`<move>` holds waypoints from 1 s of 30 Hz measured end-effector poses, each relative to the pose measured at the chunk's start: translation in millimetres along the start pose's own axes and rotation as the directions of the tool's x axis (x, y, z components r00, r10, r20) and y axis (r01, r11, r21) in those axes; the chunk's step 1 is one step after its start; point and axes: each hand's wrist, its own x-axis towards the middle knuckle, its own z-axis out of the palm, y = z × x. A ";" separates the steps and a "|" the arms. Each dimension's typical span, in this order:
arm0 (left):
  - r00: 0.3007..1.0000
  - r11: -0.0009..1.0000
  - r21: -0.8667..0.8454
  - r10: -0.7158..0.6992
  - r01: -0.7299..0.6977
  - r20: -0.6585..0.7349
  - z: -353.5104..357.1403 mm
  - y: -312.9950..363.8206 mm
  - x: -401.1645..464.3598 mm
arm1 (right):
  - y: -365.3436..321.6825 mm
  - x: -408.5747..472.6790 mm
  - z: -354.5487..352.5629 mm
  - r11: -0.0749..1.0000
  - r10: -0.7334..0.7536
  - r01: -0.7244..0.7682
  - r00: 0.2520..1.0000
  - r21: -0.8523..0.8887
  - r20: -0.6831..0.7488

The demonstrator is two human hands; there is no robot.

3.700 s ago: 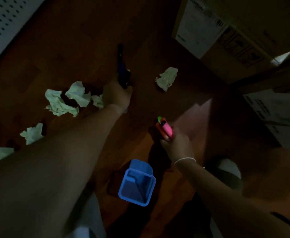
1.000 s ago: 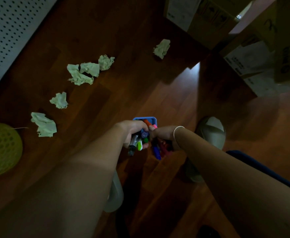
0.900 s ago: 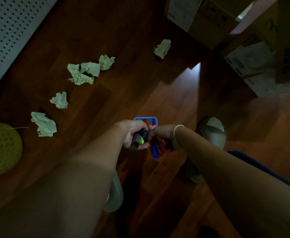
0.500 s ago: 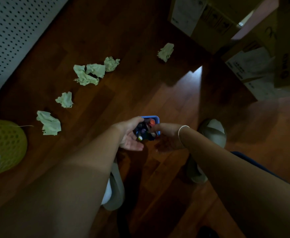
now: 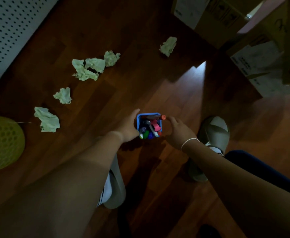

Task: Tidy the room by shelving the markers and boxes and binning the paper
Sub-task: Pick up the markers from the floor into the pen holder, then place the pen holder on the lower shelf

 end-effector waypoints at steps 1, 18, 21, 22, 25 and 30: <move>1.000 0.999 0.030 0.028 -0.028 0.005 2.3 -1.6 1.1 | 1.0 1.8 3.5 0.999 -0.045 0.045 0.999 -0.021 0.002; 0.997 0.965 -0.253 0.074 -0.068 0.014 10.1 -4.8 17.3 | -15.9 16.0 12.8 0.964 -0.239 0.225 0.966 -0.141 -0.094; 0.996 0.954 -0.286 0.089 -0.089 -0.013 2.2 6.5 14.1 | -22.1 15.3 -0.6 0.960 -0.255 0.237 0.960 -0.146 -0.115; 0.995 0.952 -0.290 0.094 -0.097 -0.022 -4.1 11.9 10.8 | -26.1 14.1 -8.0 0.959 -0.259 0.240 0.958 -0.148 -0.124; 0.992 0.951 -0.284 0.117 -0.123 -0.038 -27.9 29.3 -4.2 | -39.6 7.0 -30.9 0.953 -0.282 0.256 0.945 -0.163 -0.163; 0.984 0.954 -0.248 0.147 -0.167 -0.099 -81.3 66.2 -43.0 | -79.1 -20.4 -88.6 0.932 -0.356 0.327 0.905 -0.155 -0.233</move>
